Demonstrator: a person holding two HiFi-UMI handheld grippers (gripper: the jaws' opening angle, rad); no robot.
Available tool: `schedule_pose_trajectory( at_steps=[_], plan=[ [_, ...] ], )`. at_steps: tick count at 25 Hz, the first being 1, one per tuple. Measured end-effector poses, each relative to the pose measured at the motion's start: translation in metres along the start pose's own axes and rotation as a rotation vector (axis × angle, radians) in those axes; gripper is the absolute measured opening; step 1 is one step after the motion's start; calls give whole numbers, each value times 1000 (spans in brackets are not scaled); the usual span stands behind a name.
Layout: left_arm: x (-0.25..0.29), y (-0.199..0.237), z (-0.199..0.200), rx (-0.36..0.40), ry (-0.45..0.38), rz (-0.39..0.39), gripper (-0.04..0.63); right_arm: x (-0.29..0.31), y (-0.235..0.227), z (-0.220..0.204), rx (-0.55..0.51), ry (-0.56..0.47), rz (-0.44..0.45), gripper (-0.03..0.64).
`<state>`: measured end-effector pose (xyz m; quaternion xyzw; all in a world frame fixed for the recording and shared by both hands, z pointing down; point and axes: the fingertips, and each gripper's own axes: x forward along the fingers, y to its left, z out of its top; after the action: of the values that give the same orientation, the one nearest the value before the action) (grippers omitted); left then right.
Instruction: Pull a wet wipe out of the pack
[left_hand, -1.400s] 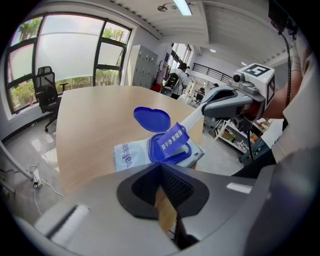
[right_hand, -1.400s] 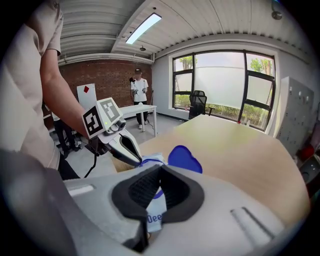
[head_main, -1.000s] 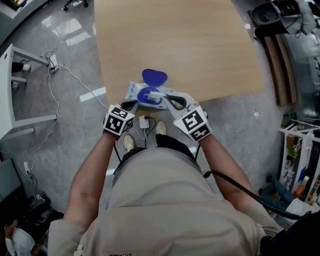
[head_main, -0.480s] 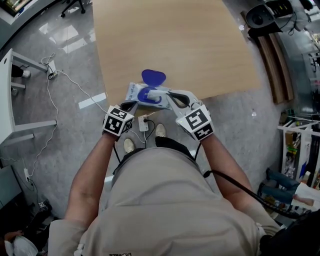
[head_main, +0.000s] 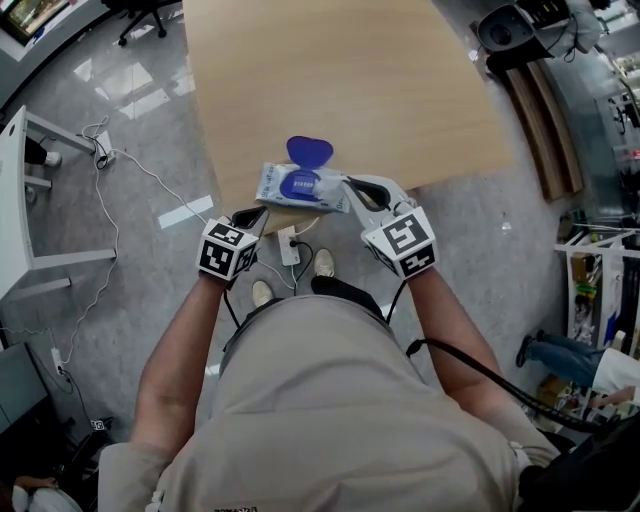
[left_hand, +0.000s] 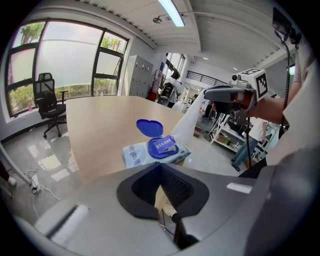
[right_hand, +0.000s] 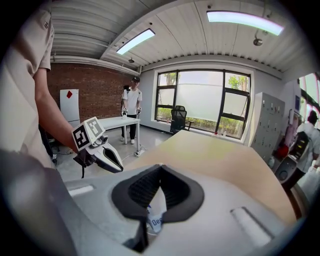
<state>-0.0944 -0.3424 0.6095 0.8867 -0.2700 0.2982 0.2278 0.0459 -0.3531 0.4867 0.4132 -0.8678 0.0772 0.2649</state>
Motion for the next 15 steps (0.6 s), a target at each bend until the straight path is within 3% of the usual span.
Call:
schedule_pose_trajectory(
  at_steps=[9,15],
  plan=[
    [-72,-19,4,19,-91,-39,2,-28,12,5,94,-43,-97,3],
    [-143,-38,10,100,-174,-55,2,-54,40,14,132,-81,-164,3]
  ],
)
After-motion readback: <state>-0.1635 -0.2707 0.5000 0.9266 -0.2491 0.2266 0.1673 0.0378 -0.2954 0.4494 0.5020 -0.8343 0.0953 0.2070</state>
